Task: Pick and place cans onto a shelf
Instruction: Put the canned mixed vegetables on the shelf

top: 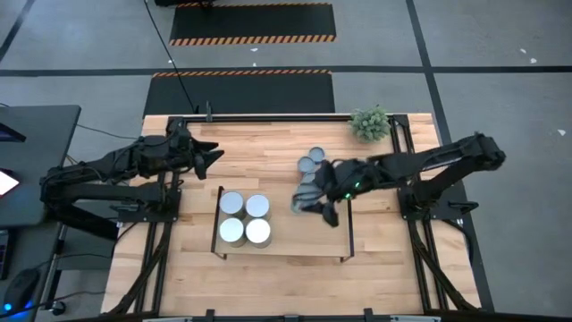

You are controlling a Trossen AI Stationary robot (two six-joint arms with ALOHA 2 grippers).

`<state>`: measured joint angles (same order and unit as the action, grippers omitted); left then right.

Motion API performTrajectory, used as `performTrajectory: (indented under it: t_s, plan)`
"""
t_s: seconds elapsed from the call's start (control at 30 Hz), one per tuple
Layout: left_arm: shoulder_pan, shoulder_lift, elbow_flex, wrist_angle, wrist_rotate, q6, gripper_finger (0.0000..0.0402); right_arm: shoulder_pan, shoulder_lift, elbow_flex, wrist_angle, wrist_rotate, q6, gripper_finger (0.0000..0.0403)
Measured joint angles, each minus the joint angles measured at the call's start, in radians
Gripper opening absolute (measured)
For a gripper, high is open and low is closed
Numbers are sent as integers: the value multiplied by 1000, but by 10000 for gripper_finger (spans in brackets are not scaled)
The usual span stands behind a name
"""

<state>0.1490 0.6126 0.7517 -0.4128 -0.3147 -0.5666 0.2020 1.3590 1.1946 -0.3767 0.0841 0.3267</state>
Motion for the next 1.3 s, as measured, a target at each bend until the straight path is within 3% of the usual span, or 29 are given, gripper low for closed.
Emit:
performTrajectory:
  t_s: [0.3,0.57,1.13,1.3]
  plan:
    - [0,1,0,-1,47,1,220,110,205,165,-46,28,16,284]
    - [0,1,0,-1,50,1,220,138,326,251,-93,-14,5,284]
    - [0,1,0,-2,102,2,220,137,377,262,-122,-48,-173,285]
    - [0,1,0,-3,102,3,220,137,376,262,-165,-49,-196,305]
